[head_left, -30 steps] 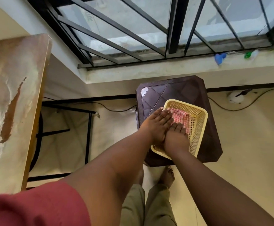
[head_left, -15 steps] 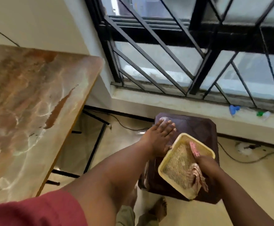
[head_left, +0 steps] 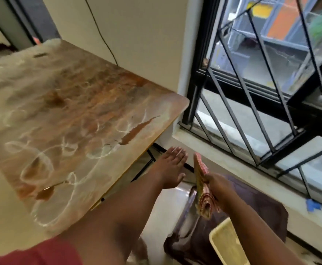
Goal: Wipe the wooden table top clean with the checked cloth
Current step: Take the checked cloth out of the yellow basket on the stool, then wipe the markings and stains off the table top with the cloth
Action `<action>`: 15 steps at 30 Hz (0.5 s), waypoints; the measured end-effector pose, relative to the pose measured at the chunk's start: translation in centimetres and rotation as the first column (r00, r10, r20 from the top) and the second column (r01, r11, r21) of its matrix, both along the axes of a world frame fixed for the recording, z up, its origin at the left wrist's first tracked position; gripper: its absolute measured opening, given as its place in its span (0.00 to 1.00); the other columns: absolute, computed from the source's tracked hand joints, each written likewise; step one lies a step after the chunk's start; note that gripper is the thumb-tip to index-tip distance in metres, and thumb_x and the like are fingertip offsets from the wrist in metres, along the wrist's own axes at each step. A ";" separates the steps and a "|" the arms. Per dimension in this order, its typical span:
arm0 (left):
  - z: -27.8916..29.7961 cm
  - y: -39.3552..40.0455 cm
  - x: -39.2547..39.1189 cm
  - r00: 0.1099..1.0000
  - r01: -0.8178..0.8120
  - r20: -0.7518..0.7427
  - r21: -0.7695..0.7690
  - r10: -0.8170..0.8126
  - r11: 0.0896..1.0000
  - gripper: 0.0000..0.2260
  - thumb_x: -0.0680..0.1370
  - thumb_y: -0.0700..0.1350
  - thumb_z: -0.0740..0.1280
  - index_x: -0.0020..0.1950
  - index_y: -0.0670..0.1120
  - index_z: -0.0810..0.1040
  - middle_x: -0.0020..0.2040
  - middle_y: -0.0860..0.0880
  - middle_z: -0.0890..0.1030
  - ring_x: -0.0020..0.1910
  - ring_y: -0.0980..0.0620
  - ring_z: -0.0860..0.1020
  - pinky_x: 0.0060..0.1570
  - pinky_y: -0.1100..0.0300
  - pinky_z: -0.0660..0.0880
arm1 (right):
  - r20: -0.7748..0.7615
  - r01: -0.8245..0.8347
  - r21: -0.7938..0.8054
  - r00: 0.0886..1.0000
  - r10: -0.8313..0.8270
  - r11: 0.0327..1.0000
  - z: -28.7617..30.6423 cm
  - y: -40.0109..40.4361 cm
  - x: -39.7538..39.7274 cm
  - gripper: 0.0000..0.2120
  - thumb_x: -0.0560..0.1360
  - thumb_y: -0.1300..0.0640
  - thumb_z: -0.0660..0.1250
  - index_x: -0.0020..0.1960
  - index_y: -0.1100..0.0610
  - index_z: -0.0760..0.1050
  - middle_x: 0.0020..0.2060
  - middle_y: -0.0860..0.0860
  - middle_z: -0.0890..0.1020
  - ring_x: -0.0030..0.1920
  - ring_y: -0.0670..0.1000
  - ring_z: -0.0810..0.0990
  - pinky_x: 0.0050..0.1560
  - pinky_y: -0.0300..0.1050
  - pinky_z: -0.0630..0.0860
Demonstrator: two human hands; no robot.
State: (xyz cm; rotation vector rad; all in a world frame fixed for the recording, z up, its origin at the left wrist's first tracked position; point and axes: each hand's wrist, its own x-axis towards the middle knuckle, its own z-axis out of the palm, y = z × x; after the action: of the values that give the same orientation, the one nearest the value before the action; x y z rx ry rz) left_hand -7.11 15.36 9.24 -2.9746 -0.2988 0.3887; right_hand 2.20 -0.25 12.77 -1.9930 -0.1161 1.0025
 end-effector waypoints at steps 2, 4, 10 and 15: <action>0.7 2.0 -1.5 0.999 -0.049 0.009 -0.009 0.049 0.999 0.30 0.82 0.57 0.46 0.77 0.43 0.39 0.78 0.44 0.41 0.76 0.47 0.37 0.73 0.49 0.33 | -0.020 -0.032 0.019 0.999 0.033 0.999 1.3 3.5 -1.1 0.07 0.78 0.57 0.60 0.47 0.59 0.75 0.42 0.62 0.79 0.40 0.59 0.80 0.31 0.44 0.76; 1.3 4.2 -2.6 0.995 -0.097 0.033 -0.022 0.098 0.995 0.30 0.82 0.57 0.46 0.77 0.43 0.40 0.78 0.44 0.41 0.76 0.48 0.37 0.73 0.51 0.33 | -0.016 -0.047 0.040 0.999 0.048 0.998 2.0 6.6 -2.0 0.06 0.75 0.55 0.61 0.42 0.55 0.74 0.43 0.61 0.80 0.44 0.61 0.80 0.43 0.55 0.80; 3.0 12.2 -5.5 0.974 -0.212 0.080 -0.026 0.213 0.977 0.30 0.81 0.58 0.47 0.78 0.43 0.43 0.79 0.44 0.44 0.77 0.48 0.40 0.71 0.51 0.31 | -0.049 -0.091 0.020 0.995 0.092 0.996 3.6 13.6 -4.1 0.07 0.73 0.56 0.61 0.43 0.58 0.75 0.44 0.64 0.81 0.45 0.64 0.81 0.50 0.65 0.78; 3.4 18.3 -8.8 0.962 -0.254 0.101 -0.026 0.256 0.967 0.30 0.81 0.57 0.46 0.78 0.43 0.44 0.79 0.43 0.44 0.77 0.46 0.41 0.72 0.49 0.33 | 0.158 -0.258 0.039 0.955 0.249 0.965 3.2 18.6 -7.6 0.09 0.78 0.59 0.57 0.47 0.58 0.76 0.41 0.54 0.80 0.41 0.53 0.78 0.40 0.46 0.75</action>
State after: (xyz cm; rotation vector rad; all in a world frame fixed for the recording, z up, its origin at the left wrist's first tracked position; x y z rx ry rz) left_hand -15.89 33.67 12.65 -2.9803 -0.6982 0.2619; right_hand -5.42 18.38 16.02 -2.0327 -0.4915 0.9915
